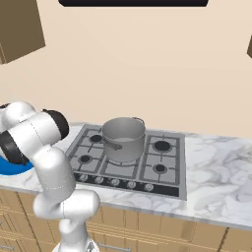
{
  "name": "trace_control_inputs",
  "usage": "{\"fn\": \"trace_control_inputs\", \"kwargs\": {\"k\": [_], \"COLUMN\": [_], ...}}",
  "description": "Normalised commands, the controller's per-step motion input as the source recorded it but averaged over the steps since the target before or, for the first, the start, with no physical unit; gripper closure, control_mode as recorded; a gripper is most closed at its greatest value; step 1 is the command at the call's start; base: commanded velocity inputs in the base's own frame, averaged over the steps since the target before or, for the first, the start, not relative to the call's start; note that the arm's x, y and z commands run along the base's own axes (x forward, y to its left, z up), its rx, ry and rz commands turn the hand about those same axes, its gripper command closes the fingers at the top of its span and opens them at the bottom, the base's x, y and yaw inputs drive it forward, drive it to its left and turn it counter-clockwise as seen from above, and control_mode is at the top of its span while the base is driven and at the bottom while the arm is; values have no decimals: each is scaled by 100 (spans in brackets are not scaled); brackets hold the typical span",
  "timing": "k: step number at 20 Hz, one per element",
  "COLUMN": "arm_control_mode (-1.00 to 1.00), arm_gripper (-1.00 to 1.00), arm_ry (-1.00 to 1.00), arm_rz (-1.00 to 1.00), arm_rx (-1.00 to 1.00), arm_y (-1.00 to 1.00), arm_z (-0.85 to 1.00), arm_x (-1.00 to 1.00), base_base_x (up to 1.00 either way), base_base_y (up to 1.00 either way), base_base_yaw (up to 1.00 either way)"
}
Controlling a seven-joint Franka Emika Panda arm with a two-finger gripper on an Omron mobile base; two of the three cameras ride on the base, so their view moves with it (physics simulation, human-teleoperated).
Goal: Retrieve the frozen meat and place it in the pot on a burner. Then turn the burner on.
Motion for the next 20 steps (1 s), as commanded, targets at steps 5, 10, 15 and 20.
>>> {"fn": "trace_control_inputs", "kwargs": {"k": [5, 10, 15, 20], "arm_control_mode": [-100, -100, -100, -100], "arm_gripper": [100, 100, 100, 100], "arm_ry": [0, -14, -14, -7], "arm_rz": [-9, -9, -6, -4], "arm_rx": [-2, 0, 1, 0], "arm_y": [-83, -100, -92, -100], "arm_z": [48, 46, 70, 76], "arm_x": [-7, -1, 10, 2], "base_base_x": [0, 0, 0, 0], "base_base_y": [0, 0, 0, 0], "base_base_yaw": [0, 0, 0, 0]}}
